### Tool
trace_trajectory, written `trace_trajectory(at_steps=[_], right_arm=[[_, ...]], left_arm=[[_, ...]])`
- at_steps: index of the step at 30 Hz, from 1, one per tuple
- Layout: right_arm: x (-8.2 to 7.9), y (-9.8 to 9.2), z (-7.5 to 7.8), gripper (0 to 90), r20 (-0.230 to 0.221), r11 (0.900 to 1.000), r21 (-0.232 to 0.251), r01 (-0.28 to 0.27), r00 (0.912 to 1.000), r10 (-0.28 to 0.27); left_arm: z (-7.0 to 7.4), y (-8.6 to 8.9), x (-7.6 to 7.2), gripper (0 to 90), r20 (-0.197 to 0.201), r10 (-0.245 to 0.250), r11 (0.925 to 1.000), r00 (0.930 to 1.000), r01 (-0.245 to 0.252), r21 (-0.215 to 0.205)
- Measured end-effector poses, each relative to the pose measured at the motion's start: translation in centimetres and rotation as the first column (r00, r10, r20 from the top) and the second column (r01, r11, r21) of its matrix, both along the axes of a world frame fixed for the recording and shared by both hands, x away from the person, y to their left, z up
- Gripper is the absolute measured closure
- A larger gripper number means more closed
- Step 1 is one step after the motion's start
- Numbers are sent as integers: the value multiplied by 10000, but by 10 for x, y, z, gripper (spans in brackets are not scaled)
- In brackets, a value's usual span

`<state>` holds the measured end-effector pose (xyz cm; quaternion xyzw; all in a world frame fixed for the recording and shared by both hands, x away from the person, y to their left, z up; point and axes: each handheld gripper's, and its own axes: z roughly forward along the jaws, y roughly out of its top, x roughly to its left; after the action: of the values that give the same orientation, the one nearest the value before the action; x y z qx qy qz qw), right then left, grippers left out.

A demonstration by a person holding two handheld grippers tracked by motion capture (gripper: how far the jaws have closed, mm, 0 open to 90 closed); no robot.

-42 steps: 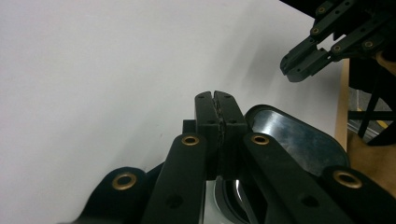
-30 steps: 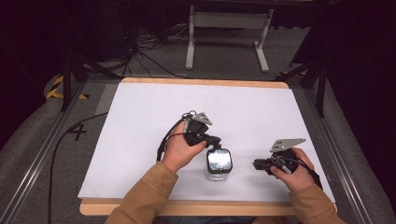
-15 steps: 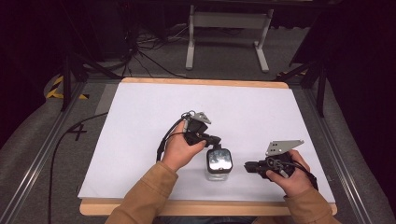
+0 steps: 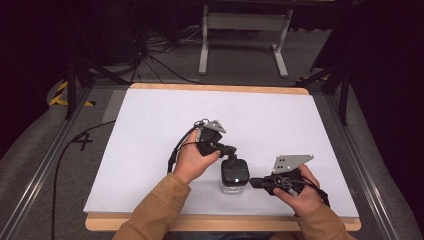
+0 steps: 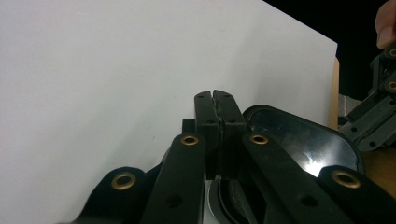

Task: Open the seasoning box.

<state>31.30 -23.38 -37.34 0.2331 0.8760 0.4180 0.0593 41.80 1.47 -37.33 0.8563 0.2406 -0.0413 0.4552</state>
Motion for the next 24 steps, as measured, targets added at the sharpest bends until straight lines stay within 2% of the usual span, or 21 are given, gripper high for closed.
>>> trace_trajectory(at_steps=[4, 6, 7, 8, 10, 14, 17, 20, 24], right_arm=[[0, 3, -1, 900, 164, 10000, -19, -44, 9999, 44], [0, 4, -1, 900, 162, 10000, 21, -53, 9999, 53], [0, 4, -1, 900, 161, 10000, 25, -62, 9999, 62], [0, 3, -1, 900, 170, 10000, 22, -72, 9998, 72], [0, 3, -1, 900, 173, 10000, 52, -64, 9998, 63], [1, 3, 2, 900, 376, 9999, 121, -2, 9993, -3], [2, 4, 4, 900, 577, 9999, 161, 37, 9983, -46], [4, 5, 6, 900, 736, 9996, 253, 84, 9972, -102], [6, 5, 10, 900, 1043, 9978, 615, 235, 9941, -298]], left_arm=[[1, 0, -1, 899, 117, -49, 9999, 9999, 47, 112], [3, 0, -3, 897, 656, 72, 9992, 9978, -97, 376], [5, 1, -4, 882, 1005, 205, 9991, 9947, -241, 340], [8, 3, -6, 874, 1059, 232, 9995, 9941, -256, 209], [16, 7, -9, 877, 1058, 250, 9997, 9941, -247, -34], [30, 20, -16, 883, 1157, 240, 9997, 9930, -230, -101], [41, 29, -22, 882, 1384, 195, 9996, 9902, -167, -208], [50, 37, -31, 882, 1266, 122, 9990, 9919, -66, -446], [54, 42, -40, 882, 1237, -16, 9989, 9923, 74, -467]])
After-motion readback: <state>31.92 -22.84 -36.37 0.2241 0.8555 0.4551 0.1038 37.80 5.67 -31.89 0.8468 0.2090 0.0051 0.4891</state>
